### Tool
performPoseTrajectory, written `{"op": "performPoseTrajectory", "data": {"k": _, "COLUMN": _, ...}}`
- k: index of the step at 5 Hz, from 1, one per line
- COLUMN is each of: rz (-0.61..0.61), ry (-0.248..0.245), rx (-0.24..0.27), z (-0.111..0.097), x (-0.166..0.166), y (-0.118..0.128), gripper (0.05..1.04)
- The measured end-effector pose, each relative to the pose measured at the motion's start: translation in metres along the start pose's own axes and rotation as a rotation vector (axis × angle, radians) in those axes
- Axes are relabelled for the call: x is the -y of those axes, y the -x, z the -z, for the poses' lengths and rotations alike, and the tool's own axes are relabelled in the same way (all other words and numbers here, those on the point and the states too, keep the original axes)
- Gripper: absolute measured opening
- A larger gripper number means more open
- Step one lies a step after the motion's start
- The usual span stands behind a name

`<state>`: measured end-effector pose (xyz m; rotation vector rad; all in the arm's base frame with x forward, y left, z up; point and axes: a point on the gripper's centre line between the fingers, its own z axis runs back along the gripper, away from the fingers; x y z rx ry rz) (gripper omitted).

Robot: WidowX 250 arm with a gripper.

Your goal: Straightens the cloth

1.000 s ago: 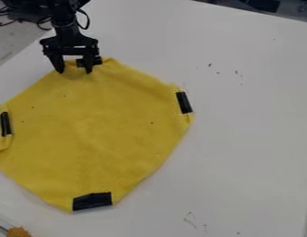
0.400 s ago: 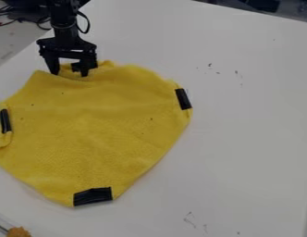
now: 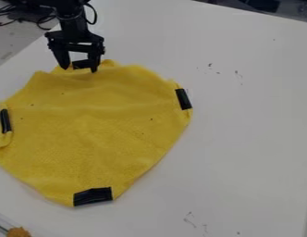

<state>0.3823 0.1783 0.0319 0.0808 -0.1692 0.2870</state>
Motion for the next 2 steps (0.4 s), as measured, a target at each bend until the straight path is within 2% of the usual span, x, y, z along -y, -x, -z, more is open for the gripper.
{"op": "performPoseTrajectory", "data": {"k": 1, "rz": 0.036, "ry": 0.040, "rx": 0.022, "z": -0.0041, "x": 0.0058, "y": -0.0063, "gripper": 0.999}}
{"op": "performPoseTrajectory", "data": {"k": 2, "rz": 0.099, "ry": 0.059, "rx": 0.016, "z": -0.0135, "x": 0.0108, "y": -0.0117, "gripper": 0.998}}
